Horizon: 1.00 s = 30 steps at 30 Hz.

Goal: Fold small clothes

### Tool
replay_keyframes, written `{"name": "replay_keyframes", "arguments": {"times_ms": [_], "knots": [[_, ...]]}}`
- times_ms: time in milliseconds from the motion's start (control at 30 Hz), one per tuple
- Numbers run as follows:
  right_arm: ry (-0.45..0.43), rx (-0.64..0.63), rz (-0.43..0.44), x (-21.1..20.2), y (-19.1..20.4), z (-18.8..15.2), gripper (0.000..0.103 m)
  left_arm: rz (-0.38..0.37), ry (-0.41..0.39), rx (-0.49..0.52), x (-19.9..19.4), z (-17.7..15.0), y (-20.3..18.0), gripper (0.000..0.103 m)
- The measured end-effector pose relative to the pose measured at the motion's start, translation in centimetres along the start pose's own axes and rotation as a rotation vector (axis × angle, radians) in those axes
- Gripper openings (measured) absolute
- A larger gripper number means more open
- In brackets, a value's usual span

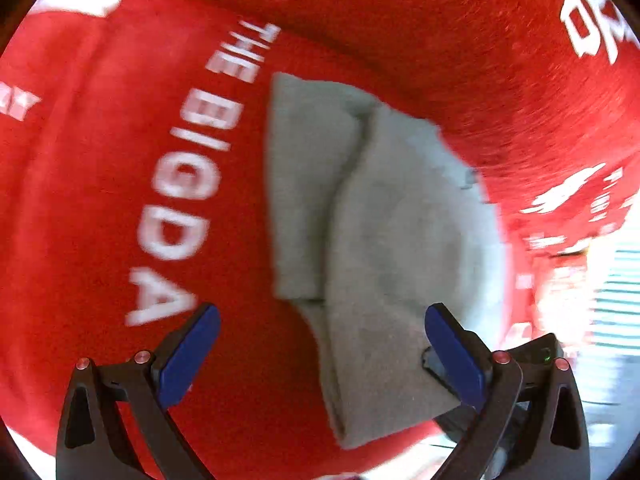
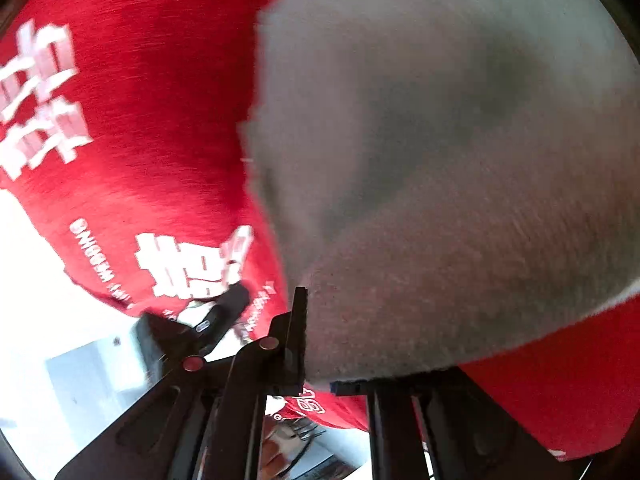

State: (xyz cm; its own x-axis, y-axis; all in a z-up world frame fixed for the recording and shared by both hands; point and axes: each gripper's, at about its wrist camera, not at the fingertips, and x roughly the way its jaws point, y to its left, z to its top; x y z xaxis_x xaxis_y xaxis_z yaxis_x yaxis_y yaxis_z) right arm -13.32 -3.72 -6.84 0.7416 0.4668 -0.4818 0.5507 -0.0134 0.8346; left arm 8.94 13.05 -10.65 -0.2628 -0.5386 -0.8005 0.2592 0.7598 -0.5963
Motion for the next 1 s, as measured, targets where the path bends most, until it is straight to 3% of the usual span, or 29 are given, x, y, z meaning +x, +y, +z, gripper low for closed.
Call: {"name": "replay_keyframes", "arguments": {"times_ms": [100,333,433,600,867,900,1000], "knots": [[-0.014,-0.083,0.030,-1.5,2.6,0.5,0.008,-0.155,0.043,-0.067,1.7,1.5,0.1,0.102],[0.055,-0.136,-0.058,-0.9,2.6,-0.3,0.008,-0.170,0.057,-0.058,4.7,3.9,-2.6,0.102],[0.093,-0.134,-0.118,-0.4,1.2,-1.1,0.008,-0.086,0.065,0.031,5.7,4.2,-4.9,0.102],[0.188,-0.111,-0.233,-0.1,-1.0,-1.9,0.013,0.157,0.071,0.183,7.7,3.4,-7.3,0.102],[0.190,-0.207,-0.387,-4.9,-1.5,-1.1,0.017,0.288,0.059,0.278,8.8,2.4,-9.4,0.102],[0.171,-0.224,-0.399,-6.2,-1.4,-0.3,0.018,0.294,0.058,0.278,8.9,2.4,-9.5,0.102],[0.123,-0.281,-0.424,-8.3,-0.4,1.3,0.042,0.308,0.053,0.274,9.1,2.3,-9.5,0.102]]}}
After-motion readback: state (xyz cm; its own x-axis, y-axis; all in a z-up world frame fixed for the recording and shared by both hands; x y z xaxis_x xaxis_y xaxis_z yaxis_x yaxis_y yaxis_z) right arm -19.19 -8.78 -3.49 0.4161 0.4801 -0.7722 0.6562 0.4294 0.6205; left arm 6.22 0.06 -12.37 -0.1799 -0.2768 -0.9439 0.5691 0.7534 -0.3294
